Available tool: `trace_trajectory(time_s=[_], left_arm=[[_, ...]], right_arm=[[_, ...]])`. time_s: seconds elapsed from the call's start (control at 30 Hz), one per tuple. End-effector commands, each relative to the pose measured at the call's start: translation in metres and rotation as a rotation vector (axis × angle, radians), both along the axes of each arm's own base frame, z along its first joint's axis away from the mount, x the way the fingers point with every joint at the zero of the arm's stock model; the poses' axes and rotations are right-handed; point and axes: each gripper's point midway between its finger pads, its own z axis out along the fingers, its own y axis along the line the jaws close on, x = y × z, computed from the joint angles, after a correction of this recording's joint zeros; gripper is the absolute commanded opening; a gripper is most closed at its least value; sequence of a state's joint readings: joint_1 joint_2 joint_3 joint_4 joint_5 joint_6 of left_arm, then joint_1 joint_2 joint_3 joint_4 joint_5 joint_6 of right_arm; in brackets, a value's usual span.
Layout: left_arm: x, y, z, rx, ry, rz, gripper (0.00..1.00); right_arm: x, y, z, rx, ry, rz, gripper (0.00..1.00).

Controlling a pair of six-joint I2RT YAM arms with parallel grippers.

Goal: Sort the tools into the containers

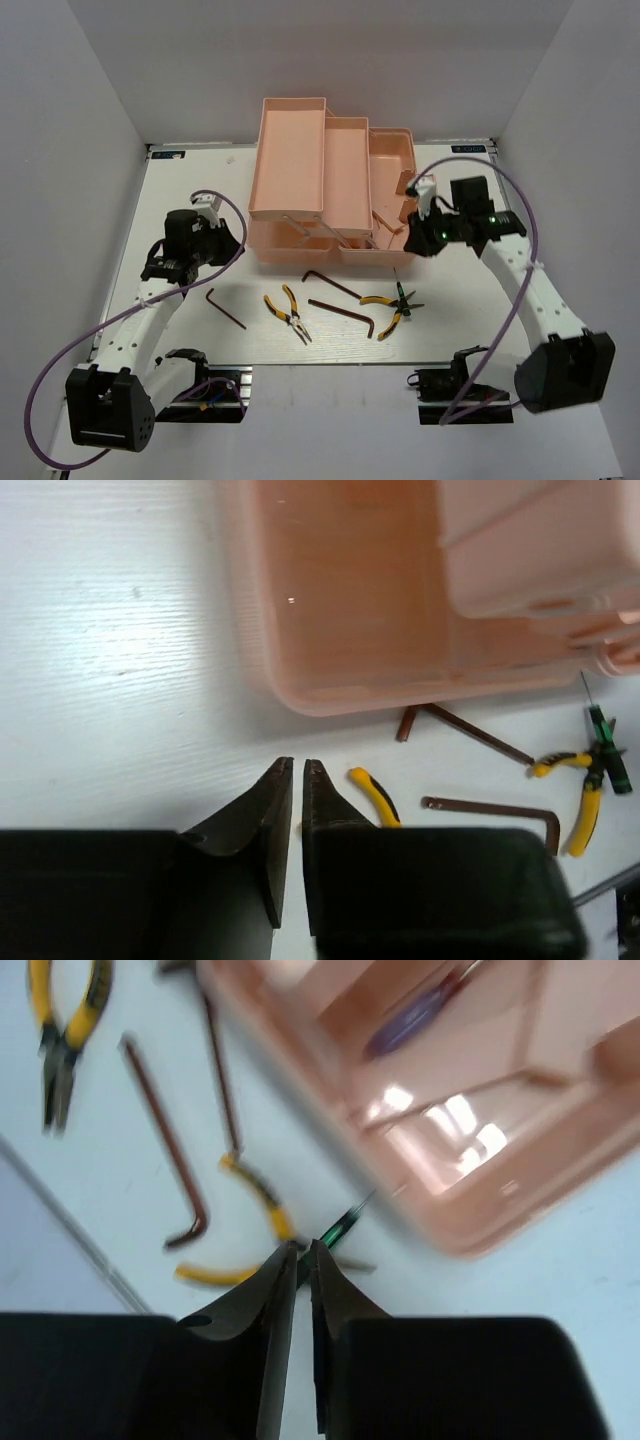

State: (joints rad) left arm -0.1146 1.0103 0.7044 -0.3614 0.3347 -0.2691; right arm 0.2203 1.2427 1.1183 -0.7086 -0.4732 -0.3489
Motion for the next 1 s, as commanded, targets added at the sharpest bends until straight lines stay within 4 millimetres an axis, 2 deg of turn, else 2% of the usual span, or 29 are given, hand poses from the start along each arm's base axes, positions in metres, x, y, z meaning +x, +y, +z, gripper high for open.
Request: trace_trajectory(time_s=[0.0, 0.03, 0.07, 0.1, 0.13, 0.17, 0.2, 0.33, 0.5, 0.57, 0.8, 0.9, 0.97], left_arm=[[0.006, 0.016, 0.007, 0.041, 0.003, 0.112, 0.22], [0.009, 0.018, 0.012, 0.046, -0.008, 0.122, 0.3], [0.009, 0.018, 0.012, 0.046, -0.008, 0.122, 0.39], [0.009, 0.018, 0.012, 0.046, -0.008, 0.122, 0.47], [0.009, 0.018, 0.012, 0.046, -0.008, 0.122, 0.61], [0.009, 0.018, 0.012, 0.046, -0.008, 0.122, 0.64], [0.008, 0.017, 0.012, 0.04, -0.007, 0.115, 0.66], [0.008, 0.015, 0.01, 0.037, 0.003, 0.107, 0.68], [0.008, 0.015, 0.01, 0.037, 0.003, 0.107, 0.68], [0.008, 0.015, 0.01, 0.037, 0.003, 0.107, 0.68], [0.009, 0.014, 0.011, 0.037, -0.009, 0.094, 0.68], [0.009, 0.014, 0.011, 0.037, -0.009, 0.094, 0.68], [0.009, 0.014, 0.011, 0.037, -0.009, 0.094, 0.69]], right_arm=[[-0.067, -0.006, -0.032, -0.053, 0.101, 0.204, 0.16], [-0.077, -0.01, -0.059, -0.072, 0.138, 0.198, 0.13], [-0.082, -0.011, -0.062, -0.078, 0.124, 0.18, 0.08], [-0.091, -0.014, -0.079, -0.095, 0.158, 0.172, 0.07], [-0.086, -0.019, -0.094, -0.14, 0.138, 0.146, 0.07], [-0.087, -0.019, -0.098, -0.145, 0.156, 0.104, 0.11], [-0.09, -0.025, -0.111, -0.192, 0.175, 0.082, 0.21], [-0.083, -0.02, -0.129, -0.208, 0.202, 0.01, 0.41], [-0.064, -0.013, -0.137, -0.247, 0.163, -0.051, 0.44], [-0.058, -0.012, -0.139, -0.263, 0.165, -0.074, 0.44], [-0.055, -0.016, -0.155, -0.341, 0.186, -0.102, 0.41], [-0.056, -0.018, -0.158, -0.346, 0.198, -0.105, 0.36], [-0.056, -0.018, -0.157, -0.345, 0.197, -0.106, 0.28]])
